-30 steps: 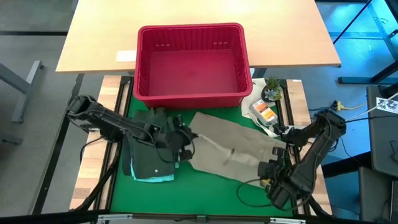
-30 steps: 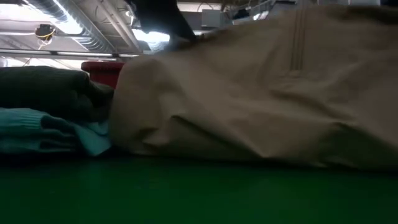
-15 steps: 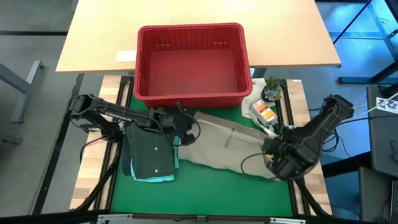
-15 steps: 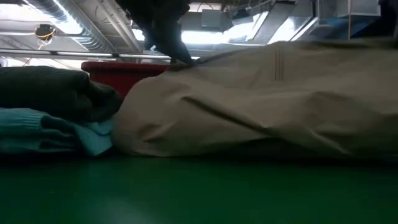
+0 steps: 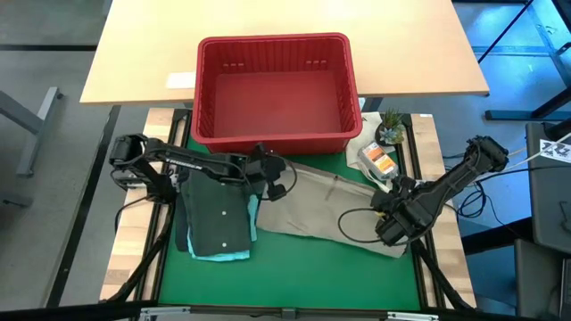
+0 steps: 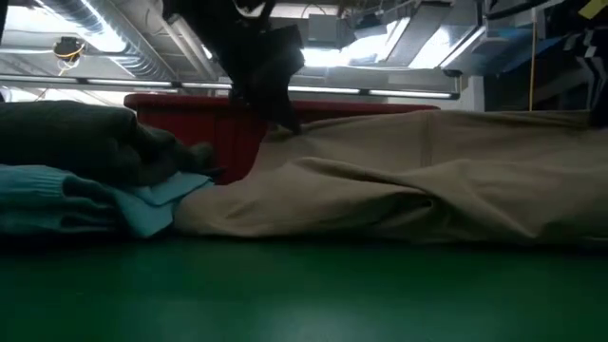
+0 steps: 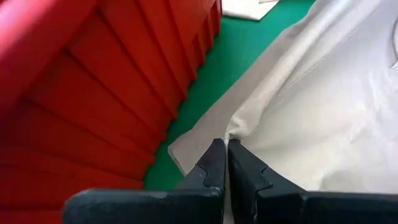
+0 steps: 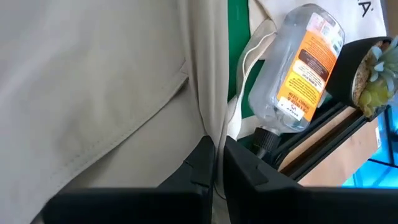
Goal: Fold Laundry from Bin
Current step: Fold the brown shorts from the red laundry bin
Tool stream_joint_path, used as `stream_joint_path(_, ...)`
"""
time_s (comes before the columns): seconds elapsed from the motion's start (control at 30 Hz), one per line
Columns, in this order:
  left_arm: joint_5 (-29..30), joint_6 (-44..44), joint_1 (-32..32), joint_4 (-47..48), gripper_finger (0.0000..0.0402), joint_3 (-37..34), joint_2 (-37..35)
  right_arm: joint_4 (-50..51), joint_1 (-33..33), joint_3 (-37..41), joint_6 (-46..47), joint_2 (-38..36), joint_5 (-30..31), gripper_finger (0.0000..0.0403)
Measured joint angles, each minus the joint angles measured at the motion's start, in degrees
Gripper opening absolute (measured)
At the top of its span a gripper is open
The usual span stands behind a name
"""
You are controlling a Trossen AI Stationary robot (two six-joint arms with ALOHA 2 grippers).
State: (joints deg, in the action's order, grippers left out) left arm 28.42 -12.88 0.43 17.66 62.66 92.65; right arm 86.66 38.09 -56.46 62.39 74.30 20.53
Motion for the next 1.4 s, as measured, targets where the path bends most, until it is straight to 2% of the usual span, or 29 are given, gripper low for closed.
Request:
stream_joint_path(0.63, 1.51, 0.02, 1.89, -1.37, 0.0046, -0.14, 1.17, 0.45, 0.08, -0.03, -1.44, 0.00, 0.93, 0.0029)
stream_joint_path(0.73, 1.45, 0.02, 1.92, -1.45, 0.0055, -0.14, 1.17, 0.58, 0.08, -0.03, -1.44, 0.00, 1.09, 0.0055)
stream_joint_path(1.1, 0.55, -0.04, 1.82, -1.59, 0.0117, -0.14, 1.17, 1.61, 0.08, -0.03, -1.41, 0.02, 5.90, 0.0198)
stream_joint_path(1.23, -5.12, -0.16, 1.79, -1.62, 0.0134, -0.14, 1.17, -0.67, 0.08, -0.03, -1.27, 0.02, 4.74, 0.0222)
stream_joint_path(1.33, -11.74, -0.20, 1.04, -1.61, 0.0137, -0.14, 1.17, -7.69, 0.09, -0.03, 0.74, 0.04, 2.44, 0.0224)
stream_joint_path(1.4, -14.04, -0.20, -0.16, -1.57, 0.0134, -0.14, 1.17, -13.54, 0.13, -0.03, 2.99, 0.23, 1.42, 0.0223)
